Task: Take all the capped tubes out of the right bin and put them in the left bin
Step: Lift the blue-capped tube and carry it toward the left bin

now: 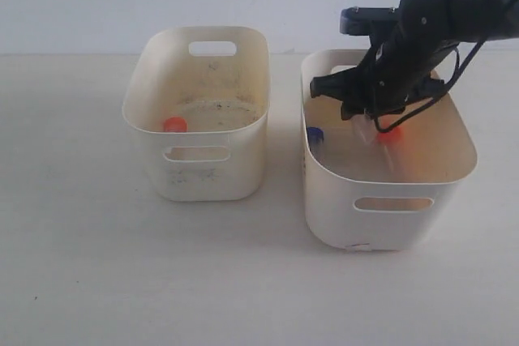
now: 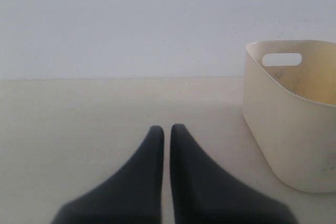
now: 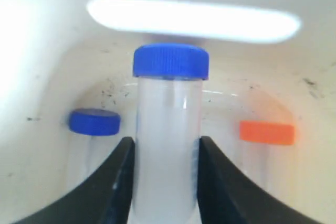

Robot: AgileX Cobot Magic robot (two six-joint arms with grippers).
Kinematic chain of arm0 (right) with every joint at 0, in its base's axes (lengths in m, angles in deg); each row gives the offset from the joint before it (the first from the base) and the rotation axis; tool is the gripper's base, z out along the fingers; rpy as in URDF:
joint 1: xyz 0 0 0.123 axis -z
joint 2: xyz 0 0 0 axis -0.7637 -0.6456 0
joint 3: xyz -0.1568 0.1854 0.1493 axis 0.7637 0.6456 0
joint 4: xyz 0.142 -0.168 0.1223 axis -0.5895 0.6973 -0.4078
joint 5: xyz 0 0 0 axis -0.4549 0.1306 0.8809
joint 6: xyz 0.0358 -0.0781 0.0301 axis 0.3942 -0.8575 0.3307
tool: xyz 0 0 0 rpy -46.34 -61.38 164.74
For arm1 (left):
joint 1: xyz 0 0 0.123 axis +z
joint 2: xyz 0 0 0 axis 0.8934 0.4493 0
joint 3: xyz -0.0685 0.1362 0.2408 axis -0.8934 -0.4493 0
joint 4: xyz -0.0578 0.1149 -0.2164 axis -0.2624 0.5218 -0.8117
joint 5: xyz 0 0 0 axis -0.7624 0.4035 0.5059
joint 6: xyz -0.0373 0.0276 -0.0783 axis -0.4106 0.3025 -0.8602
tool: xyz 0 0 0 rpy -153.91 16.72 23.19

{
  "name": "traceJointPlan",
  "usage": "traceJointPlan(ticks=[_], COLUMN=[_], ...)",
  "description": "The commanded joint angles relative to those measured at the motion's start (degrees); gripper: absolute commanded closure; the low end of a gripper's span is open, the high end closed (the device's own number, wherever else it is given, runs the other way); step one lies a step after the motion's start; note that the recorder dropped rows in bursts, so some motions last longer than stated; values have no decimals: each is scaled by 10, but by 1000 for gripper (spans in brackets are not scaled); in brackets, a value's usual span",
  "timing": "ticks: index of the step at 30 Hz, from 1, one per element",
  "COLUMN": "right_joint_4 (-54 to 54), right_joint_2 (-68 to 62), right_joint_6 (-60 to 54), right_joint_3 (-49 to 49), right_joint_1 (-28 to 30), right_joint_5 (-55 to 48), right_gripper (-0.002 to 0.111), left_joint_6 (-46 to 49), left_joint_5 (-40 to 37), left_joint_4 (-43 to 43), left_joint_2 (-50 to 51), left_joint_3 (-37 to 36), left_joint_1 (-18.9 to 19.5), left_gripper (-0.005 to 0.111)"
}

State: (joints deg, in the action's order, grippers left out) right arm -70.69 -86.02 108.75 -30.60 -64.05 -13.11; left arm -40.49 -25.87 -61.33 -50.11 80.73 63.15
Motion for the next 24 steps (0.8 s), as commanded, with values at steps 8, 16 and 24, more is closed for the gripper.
traceJointPlan(ticks=[8,16,24], right_joint_4=[20,11,-4], right_joint_2=[79,190,258], right_joint_6=[-6,-12,-26], right_joint_3=[2,2,2], right_joint_1=[6,5,5], right_joint_5=[-78,-154,-202], right_gripper=[108,108,108], left_joint_6=[-2,-2,-2], left_joint_5=[4,4,4], left_joint_4=[-2,-2,-2], left_joint_2=[2,2,2], left_joint_3=[1,1,1], left_joint_1=[-4,-4,-4], left_gripper=[103,103,103])
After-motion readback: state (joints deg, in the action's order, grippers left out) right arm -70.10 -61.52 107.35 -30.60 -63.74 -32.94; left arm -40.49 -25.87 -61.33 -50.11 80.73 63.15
